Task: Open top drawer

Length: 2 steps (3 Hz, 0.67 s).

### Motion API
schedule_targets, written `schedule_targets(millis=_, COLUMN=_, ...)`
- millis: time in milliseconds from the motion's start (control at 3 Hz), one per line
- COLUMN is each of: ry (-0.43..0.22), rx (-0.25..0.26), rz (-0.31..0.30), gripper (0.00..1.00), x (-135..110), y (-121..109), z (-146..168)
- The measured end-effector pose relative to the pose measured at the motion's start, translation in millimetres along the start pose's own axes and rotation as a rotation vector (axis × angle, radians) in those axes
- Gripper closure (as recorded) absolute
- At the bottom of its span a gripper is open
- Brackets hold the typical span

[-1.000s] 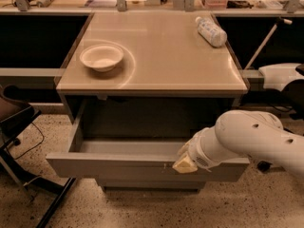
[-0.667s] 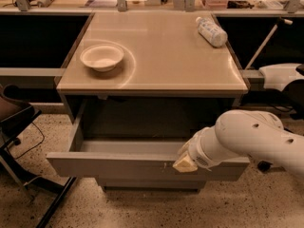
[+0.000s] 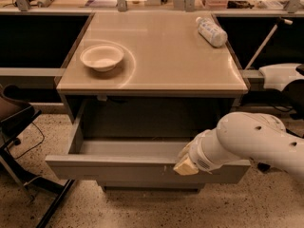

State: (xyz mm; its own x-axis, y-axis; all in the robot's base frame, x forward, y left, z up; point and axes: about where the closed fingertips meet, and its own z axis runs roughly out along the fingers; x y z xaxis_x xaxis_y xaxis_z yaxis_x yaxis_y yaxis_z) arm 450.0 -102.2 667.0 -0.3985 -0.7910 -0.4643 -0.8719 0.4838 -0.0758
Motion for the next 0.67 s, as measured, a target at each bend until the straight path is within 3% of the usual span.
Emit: schedule_targets(millis=667, ry=0.004, rx=-0.012, rz=-0.003, gripper=1.00, x=4.3, y=8.1, z=-2.7)
